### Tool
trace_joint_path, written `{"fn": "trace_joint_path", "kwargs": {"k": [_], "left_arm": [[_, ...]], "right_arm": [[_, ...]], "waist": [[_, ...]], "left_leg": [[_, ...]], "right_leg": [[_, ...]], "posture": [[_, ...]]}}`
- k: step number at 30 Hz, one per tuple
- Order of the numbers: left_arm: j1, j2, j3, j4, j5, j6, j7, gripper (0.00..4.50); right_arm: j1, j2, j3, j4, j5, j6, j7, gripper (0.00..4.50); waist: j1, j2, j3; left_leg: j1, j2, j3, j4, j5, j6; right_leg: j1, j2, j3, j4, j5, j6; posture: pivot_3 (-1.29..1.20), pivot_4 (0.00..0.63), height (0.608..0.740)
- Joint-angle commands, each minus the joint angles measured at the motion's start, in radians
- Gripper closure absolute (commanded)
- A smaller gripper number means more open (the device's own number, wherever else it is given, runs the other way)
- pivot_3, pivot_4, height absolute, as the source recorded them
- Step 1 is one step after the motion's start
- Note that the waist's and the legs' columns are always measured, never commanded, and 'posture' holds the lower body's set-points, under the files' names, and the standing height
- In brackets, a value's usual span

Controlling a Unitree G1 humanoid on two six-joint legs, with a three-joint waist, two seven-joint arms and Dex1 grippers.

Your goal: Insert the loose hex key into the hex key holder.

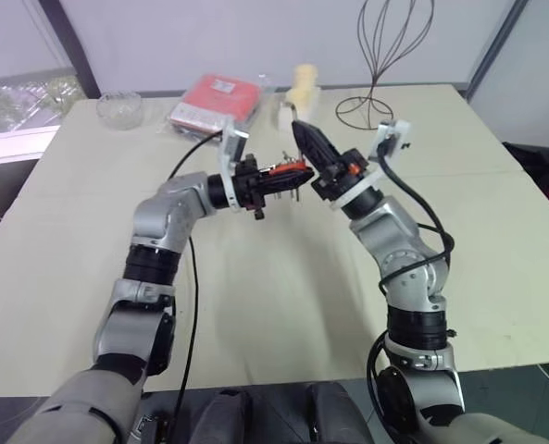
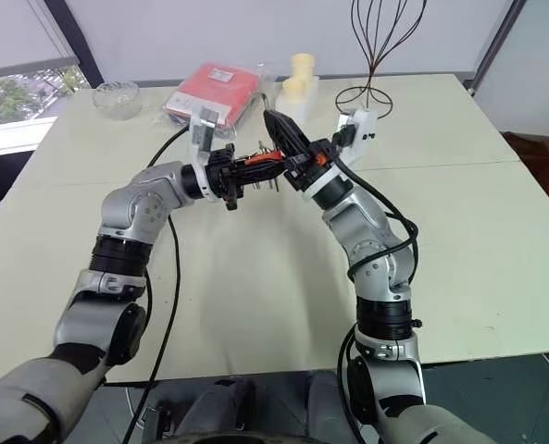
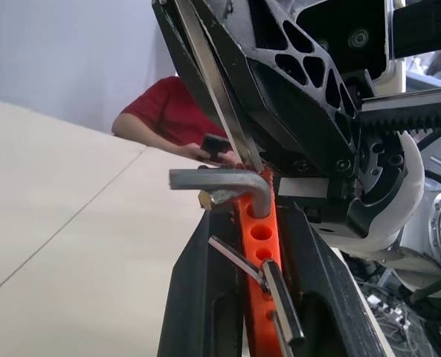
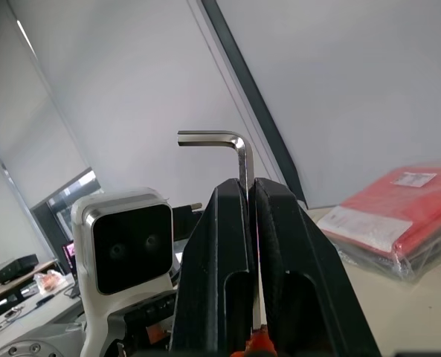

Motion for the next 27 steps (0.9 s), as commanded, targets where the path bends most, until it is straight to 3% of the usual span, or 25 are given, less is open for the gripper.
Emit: {"fn": "trace_joint_path", "kwargs": {"k": [1, 21, 27], "left_arm": [[-0.020, 0.013, 0.034, -0.072, -0.038, -0.014, -0.011, 4.50], [-0.050, 0.009, 0.064, -0.007, -0.038, -0.034, 0.029, 4.50], [-0.036, 0.039, -0.007, 0.013, 0.059, -0.131, -0.029, 4.50]], "right_arm": [[0.011, -0.011, -0.006, 0.018, -0.008, -0.006, -0.007, 4.45], [0.044, -0.071, 0.031, 0.004, -0.025, -0.016, 0.044, 4.45], [0.052, -0.100, 0.051, 0.005, -0.031, -0.010, 0.074, 4.45]], "waist": [[0.000, 0.000, 0.000], [0.000, 0.000, 0.000], [0.001, 0.000, 0.000]], "left_leg": [[0.000, 0.000, 0.000, 0.000, 0.000, 0.000], [0.000, 0.000, 0.000, 0.000, 0.000, 0.000], [0.000, 0.000, 0.000, 0.000, 0.000, 0.000]], "right_leg": [[0.000, 0.000, 0.000, 0.000, 0.000, 0.000], [0.000, 0.000, 0.000, 0.000, 0.000, 0.000], [0.000, 0.000, 0.000, 0.000, 0.000, 0.000]], "posture": [[0.00, 0.150, 0.740], [0.00, 0.150, 0.740], [0.00, 0.150, 0.740]]}}
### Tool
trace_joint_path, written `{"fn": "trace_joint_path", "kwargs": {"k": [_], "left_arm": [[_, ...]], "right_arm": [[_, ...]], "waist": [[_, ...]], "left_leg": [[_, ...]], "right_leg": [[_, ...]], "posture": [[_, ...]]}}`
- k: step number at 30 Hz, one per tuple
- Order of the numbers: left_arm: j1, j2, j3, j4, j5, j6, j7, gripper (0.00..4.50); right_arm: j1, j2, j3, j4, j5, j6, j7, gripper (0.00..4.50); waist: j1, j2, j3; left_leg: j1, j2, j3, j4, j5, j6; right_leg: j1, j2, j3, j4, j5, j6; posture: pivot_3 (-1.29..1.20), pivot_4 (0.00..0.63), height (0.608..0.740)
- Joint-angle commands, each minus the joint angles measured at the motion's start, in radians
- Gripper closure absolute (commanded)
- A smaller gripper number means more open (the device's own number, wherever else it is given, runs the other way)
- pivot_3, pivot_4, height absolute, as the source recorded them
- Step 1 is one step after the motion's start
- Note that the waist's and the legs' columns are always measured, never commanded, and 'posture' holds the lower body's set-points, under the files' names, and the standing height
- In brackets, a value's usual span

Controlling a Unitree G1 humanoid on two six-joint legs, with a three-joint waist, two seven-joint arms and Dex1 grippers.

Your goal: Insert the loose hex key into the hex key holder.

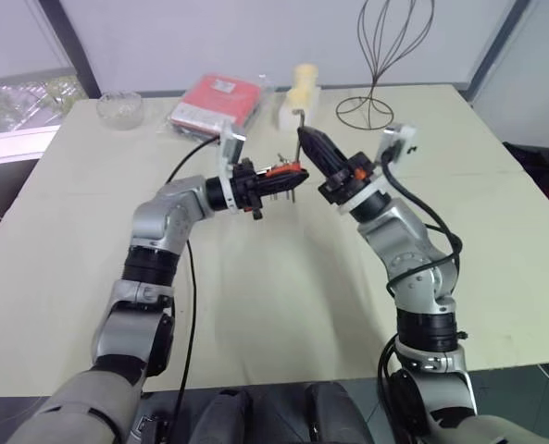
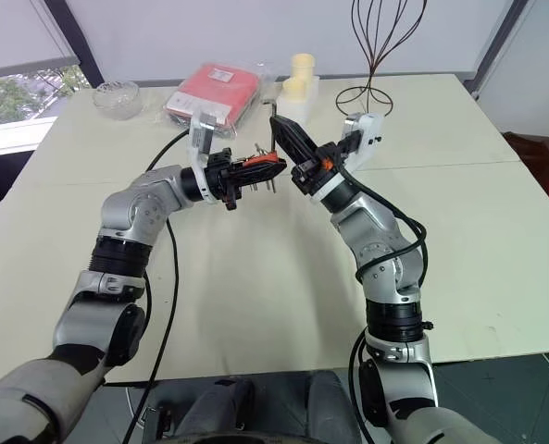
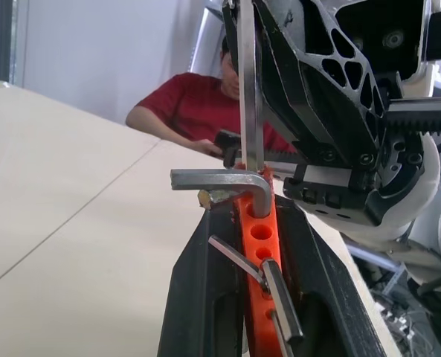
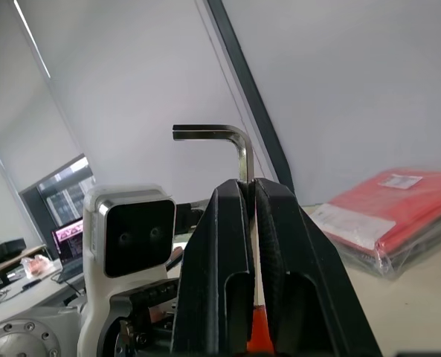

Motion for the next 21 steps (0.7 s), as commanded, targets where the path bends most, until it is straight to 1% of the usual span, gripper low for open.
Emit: {"fn": "trace_joint_path", "kwargs": {"k": [1, 4, 9, 17, 21], "left_arm": [[-0.041, 0.027, -0.002, -0.021, 0.033, -0.103, -0.042, 4.50], [-0.050, 0.035, -0.015, 0.008, 0.066, -0.149, -0.065, 4.50], [-0.068, 0.029, -0.006, 0.046, 0.080, -0.177, -0.079, 4.50], [-0.079, 0.024, -0.020, 0.056, 0.107, -0.222, -0.092, 4.50], [-0.096, 0.010, 0.003, 0.063, 0.083, -0.204, -0.084, 4.50]], "right_arm": [[0.023, -0.021, 0.020, 0.003, -0.016, 0.022, 0.017, 4.45], [0.026, -0.026, 0.018, 0.004, -0.015, 0.026, 0.020, 4.45], [0.031, -0.024, 0.012, 0.001, -0.011, 0.032, 0.013, 4.45], [0.047, -0.022, 0.029, -0.010, -0.020, 0.032, 0.013, 4.45], [0.045, -0.018, 0.032, -0.007, -0.021, 0.032, 0.014, 4.45]], "waist": [[0.000, 0.000, 0.000], [0.001, 0.000, 0.000], [0.001, 0.000, 0.000], [0.000, 0.000, 0.000], [0.001, 0.000, 0.000]], "left_leg": [[0.000, 0.000, 0.000, 0.000, 0.000, 0.000], [0.000, 0.000, 0.000, 0.000, 0.000, 0.000], [0.000, 0.000, 0.000, 0.000, 0.000, 0.000], [0.000, 0.000, 0.000, 0.000, 0.000, 0.000], [0.000, 0.000, 0.000, 0.000, 0.000, 0.000]], "right_leg": [[0.000, 0.000, 0.000, 0.000, 0.000, 0.000], [0.000, 0.000, 0.000, 0.000, 0.000, 0.000], [0.000, 0.000, 0.000, 0.000, 0.000, 0.000], [0.000, 0.000, 0.000, 0.000, 0.000, 0.000], [0.000, 0.000, 0.000, 0.000, 0.000, 0.000]], "posture": [[0.00, 0.150, 0.740], [0.00, 0.150, 0.740], [0.00, 0.150, 0.740], [0.00, 0.150, 0.740], [0.00, 0.150, 0.740]]}}
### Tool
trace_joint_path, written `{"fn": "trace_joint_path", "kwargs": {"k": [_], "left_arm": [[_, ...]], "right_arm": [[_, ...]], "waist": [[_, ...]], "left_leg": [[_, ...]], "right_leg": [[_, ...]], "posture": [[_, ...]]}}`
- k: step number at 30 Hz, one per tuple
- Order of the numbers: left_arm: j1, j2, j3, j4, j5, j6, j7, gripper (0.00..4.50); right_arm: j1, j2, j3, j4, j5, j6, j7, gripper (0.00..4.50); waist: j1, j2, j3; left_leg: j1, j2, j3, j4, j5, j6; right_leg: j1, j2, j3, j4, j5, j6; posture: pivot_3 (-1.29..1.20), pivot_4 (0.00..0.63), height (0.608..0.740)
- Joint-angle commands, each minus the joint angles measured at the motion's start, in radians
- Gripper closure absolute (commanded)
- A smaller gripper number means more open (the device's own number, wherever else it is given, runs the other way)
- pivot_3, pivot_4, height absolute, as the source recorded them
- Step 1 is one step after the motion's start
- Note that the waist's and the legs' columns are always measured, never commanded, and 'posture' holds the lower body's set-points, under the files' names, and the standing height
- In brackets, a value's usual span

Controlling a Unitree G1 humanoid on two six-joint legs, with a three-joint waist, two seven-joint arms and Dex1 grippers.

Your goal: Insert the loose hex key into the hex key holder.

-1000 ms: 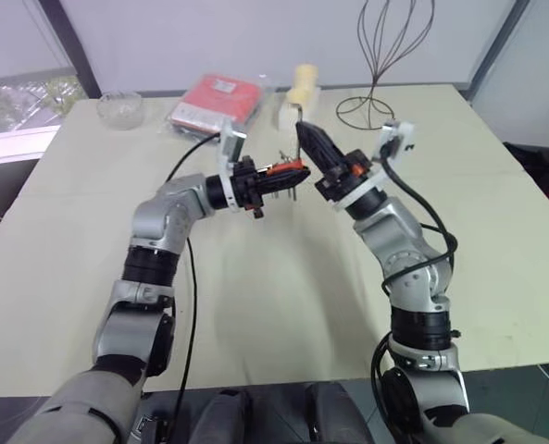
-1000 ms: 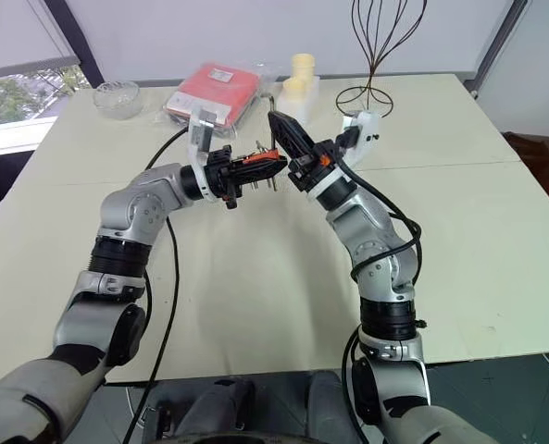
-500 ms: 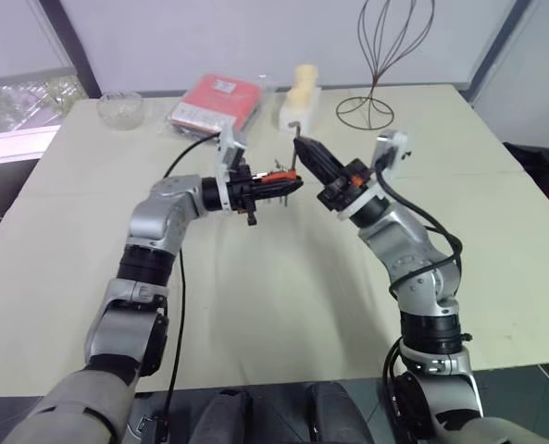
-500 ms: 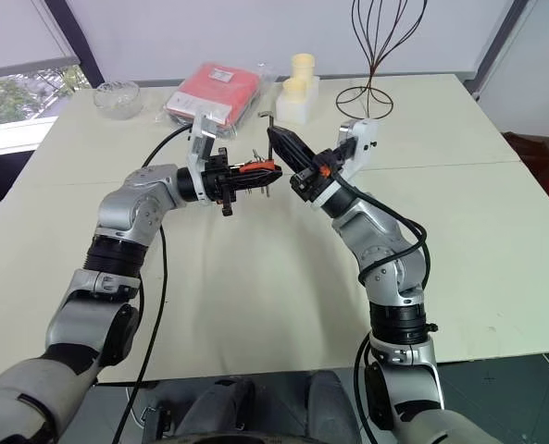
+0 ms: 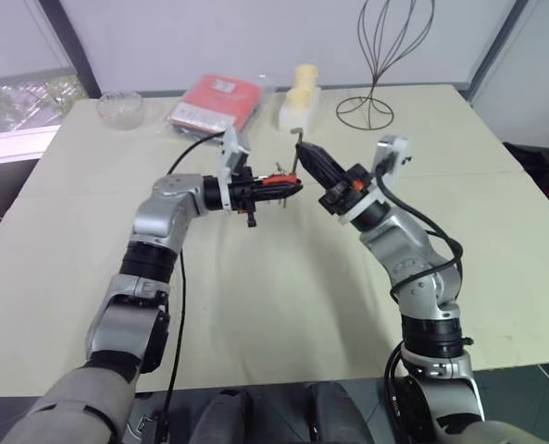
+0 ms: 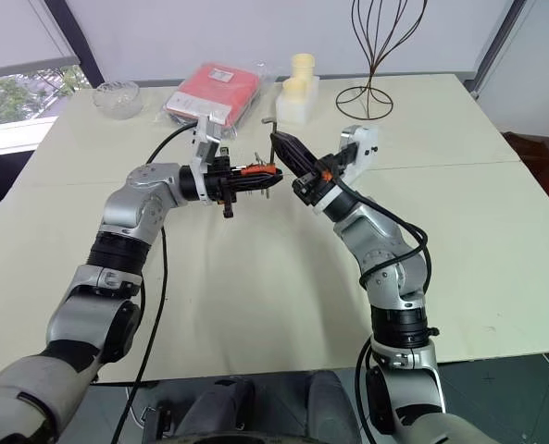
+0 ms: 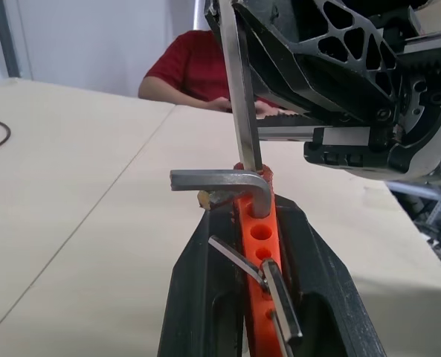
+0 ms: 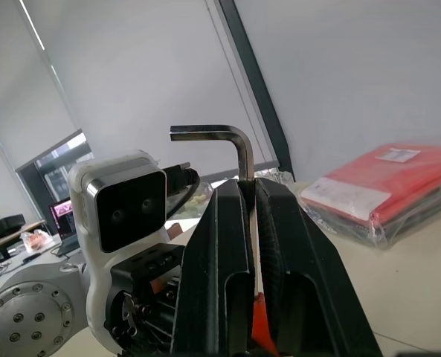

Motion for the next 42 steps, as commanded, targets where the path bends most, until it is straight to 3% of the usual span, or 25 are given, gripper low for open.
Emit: {"fn": "trace_joint_path", "kwargs": {"k": [1, 9, 12, 16, 19, 27, 32, 42], "left_arm": [[-0.077, -0.013, 0.056, -0.032, -0.055, -0.016, 0.004, 4.50], [-0.099, -0.008, 0.040, 0.013, -0.014, -0.082, -0.005, 4.50], [-0.101, -0.009, 0.041, 0.029, -0.010, -0.092, -0.011, 4.50], [-0.094, -0.008, 0.034, 0.034, -0.002, -0.103, -0.017, 4.50], [-0.080, -0.008, 0.026, 0.021, 0.005, -0.102, -0.021, 4.50], [-0.050, -0.006, 0.032, 0.020, 0.004, -0.083, -0.003, 4.50], [-0.041, 0.019, 0.073, -0.009, -0.100, 0.130, -0.029, 4.50], [0.034, 0.033, -0.022, -0.103, -0.005, 0.014, -0.046, 4.50]], "right_arm": [[0.011, 0.003, 0.022, -0.005, -0.007, 0.018, 0.001, 4.45], [0.010, 0.004, 0.024, -0.006, -0.006, 0.020, 0.006, 4.45], [0.008, 0.008, 0.022, -0.004, -0.005, 0.019, 0.004, 3.41], [0.006, 0.009, 0.022, 0.001, -0.016, 0.011, -0.001, 1.32], [0.003, 0.010, 0.019, 0.003, -0.019, 0.009, -0.003, 0.08], [0.010, -0.029, 0.014, -0.031, 0.011, 0.050, 0.036, 0.08], [0.031, -0.120, 0.004, -0.095, 0.026, 0.090, 0.081, 0.08], [0.009, -0.132, 0.012, -0.080, 0.015, 0.082, 0.079, 0.08]], "waist": [[0.000, 0.000, 0.000], [-0.001, 0.000, 0.000], [0.000, 0.000, 0.000], [0.000, 0.000, 0.000], [0.000, 0.000, 0.000], [0.000, 0.000, 0.000], [0.000, 0.000, 0.000], [0.002, 0.000, 0.000]], "left_leg": [[0.000, 0.000, 0.000, 0.000, 0.000, 0.000], [0.000, 0.000, 0.000, 0.000, 0.000, 0.000], [0.000, 0.000, 0.000, 0.000, 0.000, 0.000], [0.000, 0.000, 0.000, 0.000, 0.000, 0.000], [0.000, 0.000, 0.000, 0.000, 0.000, 0.000], [0.000, 0.000, 0.000, 0.000, 0.000, 0.000], [-0.001, 0.000, 0.000, 0.001, 0.000, 0.000], [-0.001, 0.000, 0.000, 0.001, 0.000, 0.000]], "right_leg": [[0.000, 0.000, 0.000, 0.000, 0.000, 0.000], [0.000, 0.000, 0.000, 0.000, 0.000, 0.000], [0.000, 0.000, 0.000, 0.000, 0.000, 0.000], [0.000, 0.000, 0.000, 0.000, 0.000, 0.000], [0.000, 0.000, 0.000, 0.000, 0.000, 0.000], [0.000, 0.000, 0.000, 0.000, 0.000, 0.000], [0.000, 0.000, 0.000, 0.000, 0.000, 0.000], [0.000, 0.000, 0.000, 0.000, 0.000, 0.000]], "posture": [[0.00, 0.150, 0.740], [0.00, 0.150, 0.740], [0.00, 0.150, 0.740], [0.00, 0.150, 0.740], [0.00, 0.150, 0.740], [0.00, 0.150, 0.740], [0.00, 0.150, 0.740], [0.00, 0.150, 0.740]]}}
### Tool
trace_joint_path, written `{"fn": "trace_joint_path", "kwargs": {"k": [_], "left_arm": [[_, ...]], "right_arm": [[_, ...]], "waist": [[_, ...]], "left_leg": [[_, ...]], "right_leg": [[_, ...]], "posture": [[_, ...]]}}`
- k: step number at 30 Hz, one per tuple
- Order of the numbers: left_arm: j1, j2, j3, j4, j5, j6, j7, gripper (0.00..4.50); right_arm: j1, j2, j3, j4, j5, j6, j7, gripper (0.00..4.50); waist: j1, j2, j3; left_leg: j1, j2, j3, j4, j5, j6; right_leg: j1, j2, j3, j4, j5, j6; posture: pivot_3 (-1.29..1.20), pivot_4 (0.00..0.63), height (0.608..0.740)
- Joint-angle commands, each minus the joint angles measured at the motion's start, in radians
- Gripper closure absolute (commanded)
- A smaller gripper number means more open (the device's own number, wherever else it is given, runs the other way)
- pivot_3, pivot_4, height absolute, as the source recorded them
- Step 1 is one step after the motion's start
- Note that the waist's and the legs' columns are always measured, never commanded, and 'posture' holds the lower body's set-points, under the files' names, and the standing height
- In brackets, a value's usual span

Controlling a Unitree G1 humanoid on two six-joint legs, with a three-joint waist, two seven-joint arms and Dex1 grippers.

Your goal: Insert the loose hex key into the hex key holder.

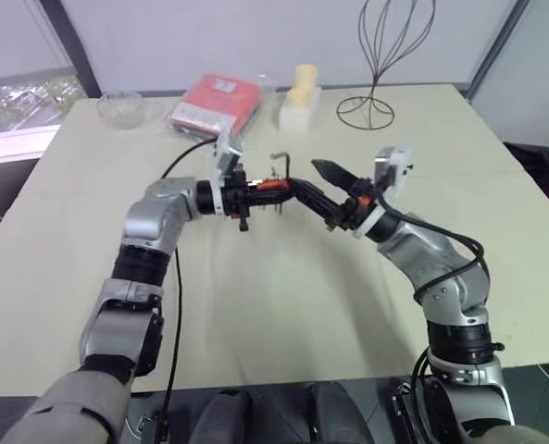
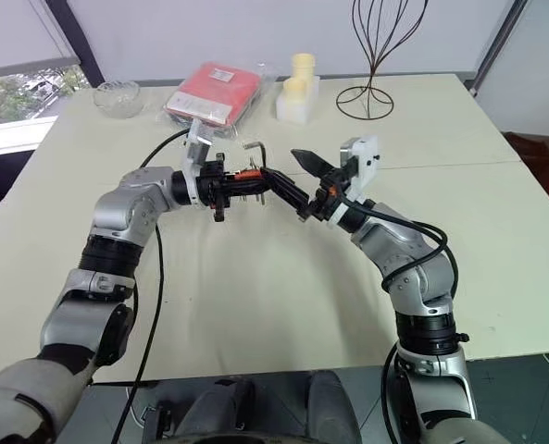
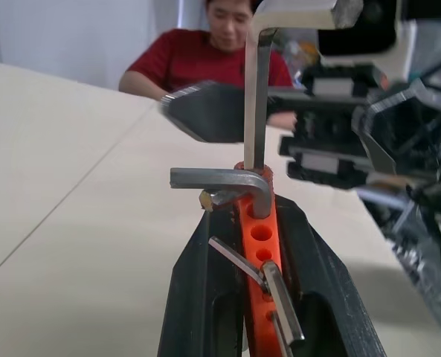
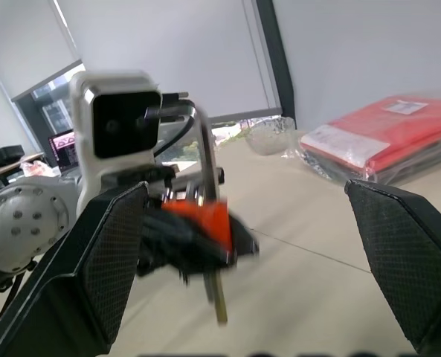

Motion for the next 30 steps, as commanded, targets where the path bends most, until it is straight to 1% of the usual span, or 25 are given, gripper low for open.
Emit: {"fn": "trace_joint_path", "kwargs": {"k": [1, 2, 4, 5, 7, 8, 9, 11, 12, 19, 28, 30], "left_arm": [[-0.006, 0.002, -0.008, -0.013, 0.024, -0.061, -0.002, 4.50], [-0.004, 0.001, -0.010, -0.007, 0.027, -0.067, -0.002, 4.50], [0.001, -0.003, -0.008, -0.010, 0.023, -0.062, -0.001, 4.50], [0.002, -0.005, -0.007, -0.013, 0.022, -0.060, 0.000, 4.50], [0.003, -0.008, -0.004, -0.015, 0.020, -0.054, 0.001, 4.50], [0.003, -0.009, -0.002, -0.015, 0.020, -0.052, 0.002, 4.50], [0.004, -0.009, -0.001, -0.012, 0.021, -0.053, 0.003, 4.50], [0.005, -0.009, 0.000, -0.010, 0.022, -0.054, 0.004, 4.50], [0.006, -0.009, 0.000, -0.010, 0.022, -0.054, 0.004, 4.50], [-0.005, -0.017, 0.015, 0.008, 0.013, -0.040, 0.023, 4.50], [-0.010, -0.020, 0.009, 0.013, 0.025, -0.072, 0.019, 4.50], [-0.007, -0.022, 0.007, 0.008, 0.027, -0.078, 0.020, 4.50]], "right_arm": [[-0.033, 0.024, 0.004, -0.026, 0.005, -0.019, -0.003, 0.08], [-0.037, 0.030, 0.006, -0.023, 0.001, -0.022, -0.006, 0.08], [-0.041, 0.041, 0.007, -0.017, -0.005, -0.027, -0.009, 0.60], [-0.043, 0.043, 0.009, -0.015, -0.008, -0.028, -0.008, 0.96], [-0.044, 0.047, 0.011, -0.012, -0.013, -0.029, -0.007, 1.90], [-0.044, 0.048, 0.012, -0.012, -0.015, -0.030, -0.007, 2.47], [-0.044, 0.049, 0.012, -0.011, -0.016, -0.030, -0.007, 2.91], [-0.045, 0.049, 0.012, -0.012, -0.014, -0.026, -0.007, 4.07], [-0.045, 0.048, 0.013, -0.013, -0.013, -0.023, -0.006, 4.48], [-0.031, 0.038, 0.018, -0.022, -0.020, -0.011, 0.007, 4.48], [-0.033, 0.028, 0.030, -0.014, -0.033, -0.009, 0.014, 4.48], [-0.035, 0.032, 0.029, -0.009, -0.033, -0.005, 0.005, 3.79]], "waist": [[0.000, 0.000, 0.000], [0.000, 0.000, 0.000], [0.000, 0.000, 0.000], [0.000, 0.000, 0.000], [0.000, 0.000, 0.000], [0.000, 0.000, 0.000], [0.000, 0.000, 0.000], [0.000, 0.000, 0.000], [0.000, 0.000, 0.000], [0.000, 0.000, 0.000], [-0.001, 0.000, 0.000], [-0.001, 0.000, 0.000]], "left_leg": [[0.000, 0.000, 0.000, 0.000, 0.000, 0.000], [0.000, 0.000, 0.000, 0.000, 0.000, 0.000], [0.000, 0.000, 0.000, 0.000, 0.000, 0.000], [0.000, 0.000, 0.000, 0.000, 0.000, 0.000], [0.000, 0.000, 0.000, 0.000, 0.000, 0.000], [0.000, 0.000, 0.000, 0.000, 0.000, 0.000], [0.000, 0.000, 0.000, 0.000, 0.000, 0.000], [0.000, 0.000, 0.000, 0.000, 0.000, 0.000], [0.000, 0.000, 0.000, 0.000, 0.000, 0.000], [0.000, 0.000, 0.000, 0.000, 0.000, 0.000], [0.000, 0.000, 0.000, 0.000, 0.000, 0.000], [0.000, 0.000, 0.000, 0.000, 0.000, 0.000]], "right_leg": [[0.000, 0.000, 0.000, 0.000, 0.000, 0.000], [0.000, 0.000, 0.000, 0.000, 0.000, 0.000], [0.000, 0.000, 0.000, 0.000, 0.000, 0.000], [0.000, 0.000, 0.000, 0.000, 0.000, 0.000], [0.000, 0.000, 0.000, 0.000, 0.000, 0.000], [0.000, 0.000, 0.000, 0.000, 0.000, 0.000], [0.000, 0.000, 0.000, 0.000, 0.000, 0.000], [0.000, 0.000, 0.000, 0.000, 0.000, 0.000], [0.000, 0.000, 0.000, 0.000, 0.000, 0.000], [0.000, 0.000, 0.000, 0.000, 0.000, 0.000], [0.000, 0.000, 0.000, 0.000, 0.000, 0.000], [0.000, 0.000, 0.000, 0.000, 0.000, 0.000]], "posture": [[0.00, 0.150, 0.740], [0.00, 0.150, 0.740], [0.00, 0.150, 0.740], [0.00, 0.150, 0.740], [0.00, 0.150, 0.740], [0.00, 0.150, 0.740], [0.00, 0.150, 0.740], [0.00, 0.150, 0.740], [0.00, 0.150, 0.740], [0.00, 0.150, 0.740], [0.00, 0.150, 0.740], [0.00, 0.150, 0.740]]}}
